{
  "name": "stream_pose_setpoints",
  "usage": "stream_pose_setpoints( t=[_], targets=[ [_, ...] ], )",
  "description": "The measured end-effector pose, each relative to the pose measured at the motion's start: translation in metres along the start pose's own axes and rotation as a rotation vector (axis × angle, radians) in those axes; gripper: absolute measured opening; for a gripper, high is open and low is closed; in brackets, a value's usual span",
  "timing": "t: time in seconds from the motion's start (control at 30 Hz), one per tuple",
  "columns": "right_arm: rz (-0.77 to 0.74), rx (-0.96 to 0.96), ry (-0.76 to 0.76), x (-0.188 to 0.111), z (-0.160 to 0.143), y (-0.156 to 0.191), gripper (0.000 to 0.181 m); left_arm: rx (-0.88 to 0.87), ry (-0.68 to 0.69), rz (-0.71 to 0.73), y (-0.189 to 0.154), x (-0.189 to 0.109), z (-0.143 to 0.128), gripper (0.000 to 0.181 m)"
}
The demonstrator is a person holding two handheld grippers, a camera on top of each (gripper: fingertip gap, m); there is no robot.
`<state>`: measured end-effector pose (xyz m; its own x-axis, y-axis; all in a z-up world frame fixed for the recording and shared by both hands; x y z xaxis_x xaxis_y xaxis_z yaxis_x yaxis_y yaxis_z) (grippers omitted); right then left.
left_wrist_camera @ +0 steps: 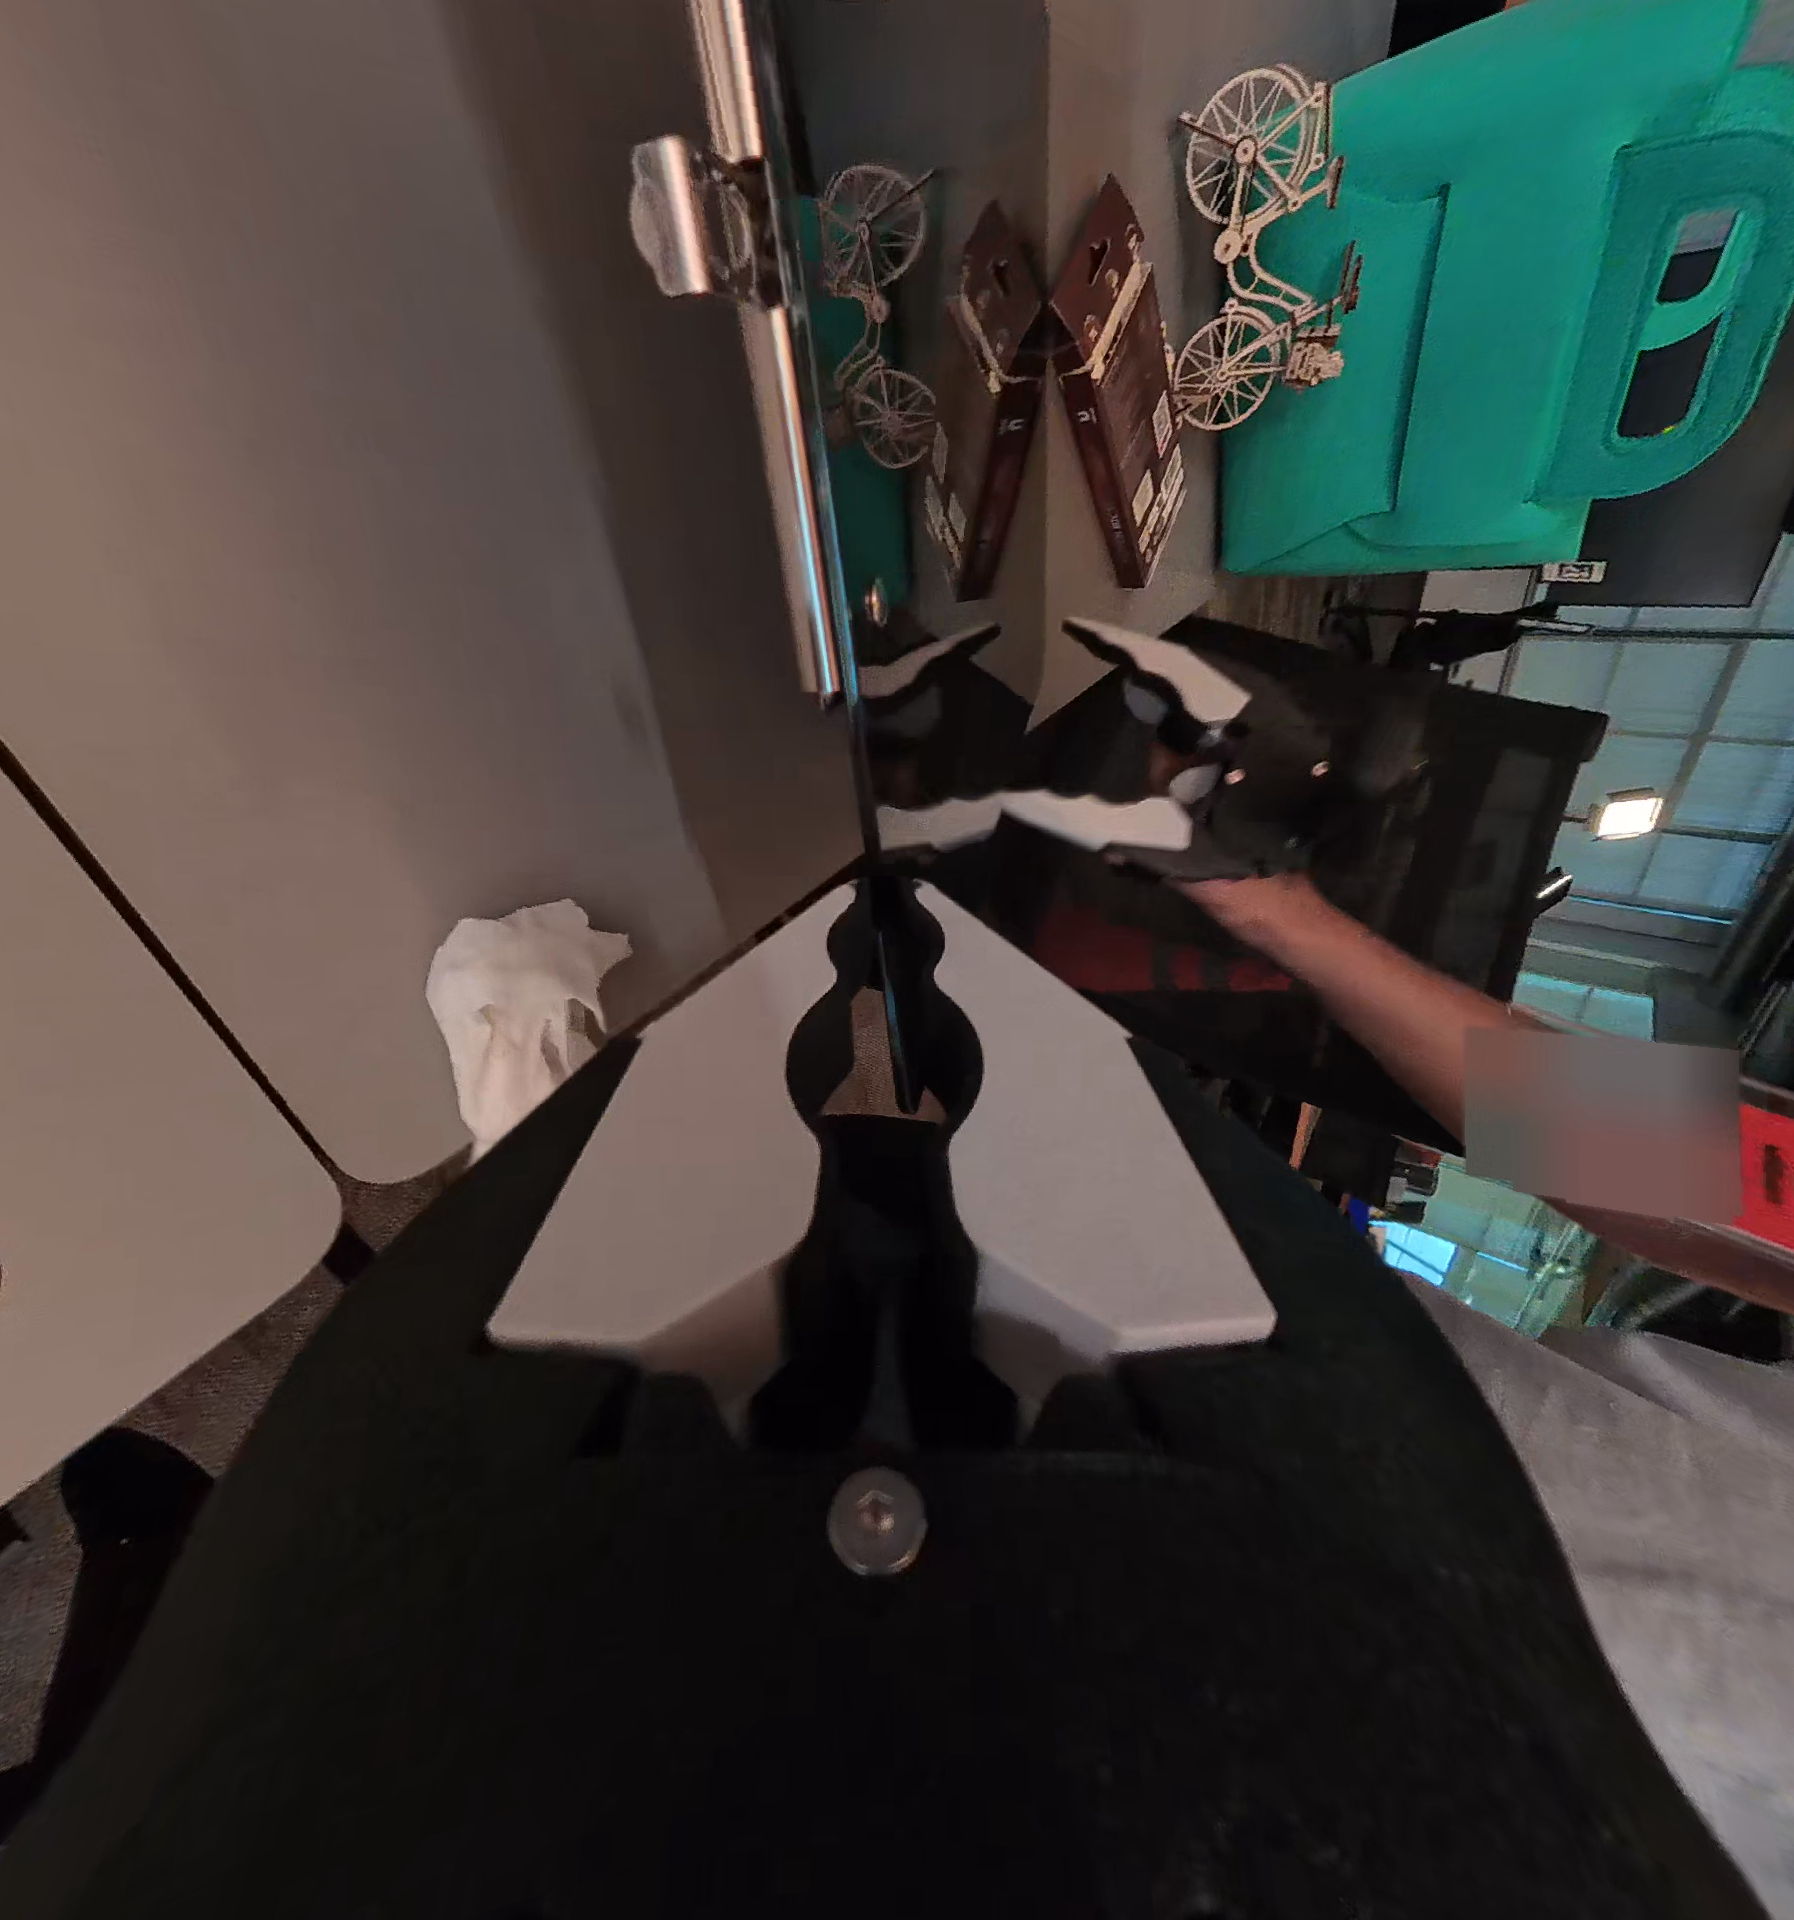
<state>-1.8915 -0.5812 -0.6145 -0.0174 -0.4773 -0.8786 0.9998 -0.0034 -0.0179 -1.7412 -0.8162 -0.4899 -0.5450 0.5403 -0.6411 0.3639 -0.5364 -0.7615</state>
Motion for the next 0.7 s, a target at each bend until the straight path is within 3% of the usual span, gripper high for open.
stream_pose_setpoints(
  t=[0.07, 0.2, 0.23, 0.3, 0.37, 0.57, 0.7],
  targets=[
    [-0.070, -0.147, 0.023, 0.014, 0.011, 0.010, 0.103, -0.015, 0.002, -0.007, -0.006, -0.004, -0.002, 0.005],
    [-0.296, -0.330, -0.003, 0.027, 0.036, 0.010, 0.095, -0.035, 0.000, -0.023, -0.024, -0.013, -0.006, 0.004],
    [-0.393, -0.361, 0.002, 0.027, 0.038, 0.004, 0.084, -0.043, -0.002, -0.027, -0.028, -0.015, -0.007, 0.004],
    [-0.624, -0.408, -0.011, 0.017, 0.048, -0.012, 0.045, -0.046, 0.000, -0.035, -0.038, -0.019, -0.009, 0.004],
    [-0.742, -0.466, -0.024, 0.009, 0.052, -0.015, 0.028, -0.054, -0.003, -0.036, -0.050, -0.021, -0.011, 0.004],
    [-0.855, -0.416, -0.112, -0.034, 0.061, -0.034, 0.003, -0.016, -0.012, 0.021, -0.085, -0.029, -0.011, 0.006],
    [-0.771, -0.327, -0.136, -0.067, 0.069, -0.049, 0.001, -0.042, -0.033, -0.012, -0.124, -0.037, -0.009, 0.006]
  ],
)
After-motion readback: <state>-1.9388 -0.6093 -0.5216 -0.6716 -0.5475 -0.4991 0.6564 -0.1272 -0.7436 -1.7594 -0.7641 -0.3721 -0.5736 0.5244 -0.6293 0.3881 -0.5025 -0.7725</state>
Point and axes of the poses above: each gripper's, where its closed fingertips meet, x out along the fingers, z out of its top, y = z × x across the jaws, the point moved 1 cm from there along -x, back along the fingers, and after that the axes turned 4 degrees about z, right-handed, at the moved point
